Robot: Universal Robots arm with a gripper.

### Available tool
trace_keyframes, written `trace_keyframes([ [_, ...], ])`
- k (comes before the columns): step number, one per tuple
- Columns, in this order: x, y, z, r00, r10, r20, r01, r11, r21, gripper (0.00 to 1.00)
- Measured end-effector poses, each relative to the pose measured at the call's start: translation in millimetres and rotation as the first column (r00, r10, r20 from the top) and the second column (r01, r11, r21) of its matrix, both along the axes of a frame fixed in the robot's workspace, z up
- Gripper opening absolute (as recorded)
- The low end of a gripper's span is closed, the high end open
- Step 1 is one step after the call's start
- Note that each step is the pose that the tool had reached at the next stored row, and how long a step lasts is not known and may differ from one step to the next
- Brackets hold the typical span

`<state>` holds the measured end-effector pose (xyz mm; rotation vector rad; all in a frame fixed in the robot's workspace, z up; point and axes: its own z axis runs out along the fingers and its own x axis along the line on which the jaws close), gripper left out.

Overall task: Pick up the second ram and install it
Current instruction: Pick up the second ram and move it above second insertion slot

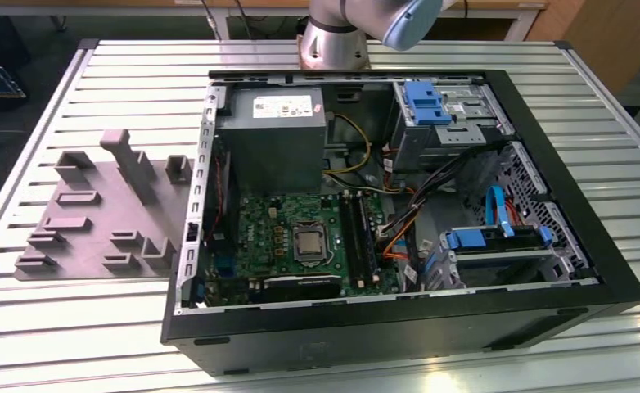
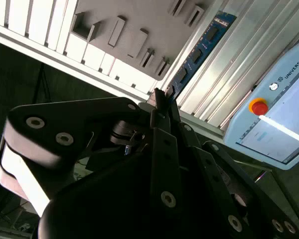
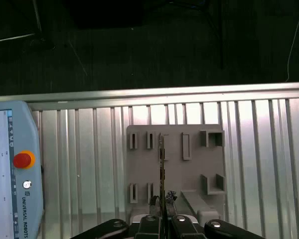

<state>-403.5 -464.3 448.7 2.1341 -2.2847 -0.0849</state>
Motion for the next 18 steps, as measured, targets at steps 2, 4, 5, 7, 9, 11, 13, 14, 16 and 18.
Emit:
trace_keyframes([
  [2,0.6,0.0,0.0,1.0000,0.000,-0.0001,0.000,1.0000,-0.0001,0.14],
  [4,0.8,0.0,0.0,1.0000,0.000,-0.0001,0.000,1.0000,-0.0001,0.14],
  [5,0.8,0.0,0.0,1.0000,0.000,-0.0001,0.000,1.0000,0.0000,0.14],
  [7,0.8,0.0,0.0,1.0000,0.000,-0.0001,0.000,1.0000,-0.0001,0.14],
  [9,0.9,0.0,0.1,1.0000,0.000,-0.0001,0.000,1.0000,-0.0001,0.14],
  [11,1.6,0.0,0.1,1.0000,0.000,-0.0002,0.000,1.0000,-0.0002,0.14],
  [13,3.2,0.0,0.1,1.0000,0.000,-0.0002,0.000,1.0000,-0.0001,0.14],
  [14,4.2,0.0,0.0,1.0000,0.000,-0.0001,0.000,1.0000,0.0000,0.14],
  [16,6.4,0.0,0.0,1.0000,0.000,-0.0001,0.000,1.0000,-0.0001,0.14],
  [18,8.1,0.0,0.0,1.0000,0.000,-0.0001,0.000,1.0000,-0.0001,0.14],
])
